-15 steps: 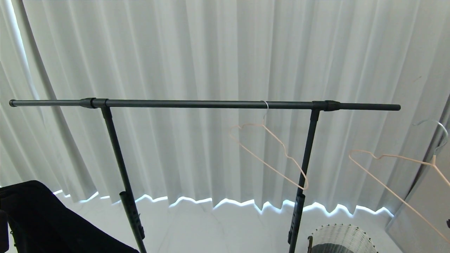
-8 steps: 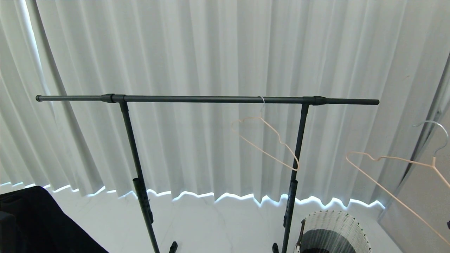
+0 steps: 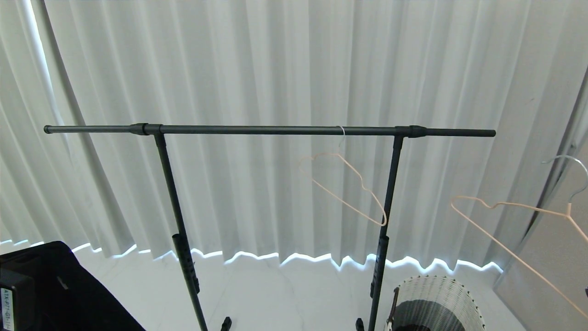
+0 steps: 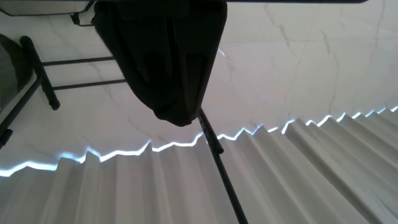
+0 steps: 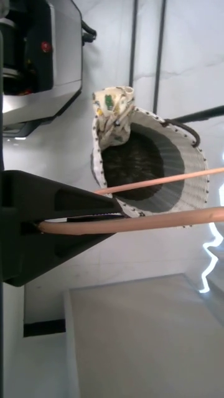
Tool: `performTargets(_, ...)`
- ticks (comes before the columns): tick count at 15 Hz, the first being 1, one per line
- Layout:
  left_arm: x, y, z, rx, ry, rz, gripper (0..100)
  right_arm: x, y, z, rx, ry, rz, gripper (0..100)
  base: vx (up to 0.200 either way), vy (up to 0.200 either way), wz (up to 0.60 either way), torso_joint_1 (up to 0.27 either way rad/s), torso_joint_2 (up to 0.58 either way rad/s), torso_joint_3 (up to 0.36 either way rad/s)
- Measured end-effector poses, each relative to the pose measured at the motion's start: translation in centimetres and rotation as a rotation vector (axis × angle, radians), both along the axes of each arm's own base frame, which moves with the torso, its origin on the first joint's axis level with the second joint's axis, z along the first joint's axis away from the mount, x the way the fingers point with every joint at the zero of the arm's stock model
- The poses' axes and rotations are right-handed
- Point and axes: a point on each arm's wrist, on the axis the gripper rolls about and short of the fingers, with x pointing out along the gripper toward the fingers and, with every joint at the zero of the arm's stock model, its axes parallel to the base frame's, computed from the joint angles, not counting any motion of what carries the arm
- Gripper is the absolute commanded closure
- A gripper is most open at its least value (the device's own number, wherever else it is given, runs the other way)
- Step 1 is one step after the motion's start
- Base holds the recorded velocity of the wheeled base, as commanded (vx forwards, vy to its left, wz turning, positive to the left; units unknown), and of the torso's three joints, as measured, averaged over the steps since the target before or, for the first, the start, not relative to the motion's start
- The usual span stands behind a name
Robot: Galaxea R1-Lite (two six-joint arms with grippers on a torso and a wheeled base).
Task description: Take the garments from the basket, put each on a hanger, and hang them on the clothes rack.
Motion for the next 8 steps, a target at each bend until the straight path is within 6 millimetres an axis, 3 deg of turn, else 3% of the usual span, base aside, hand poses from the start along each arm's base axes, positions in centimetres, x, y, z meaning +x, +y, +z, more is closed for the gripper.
performTargets(8, 0.15, 0.02, -0.03, -0.001, 0.005, 0.007, 100, -0.12, 0.02, 0.90, 0.008, -0.058, 0.000, 100, 0.000, 0.200, 0.00, 0.004, 0.00, 0.004)
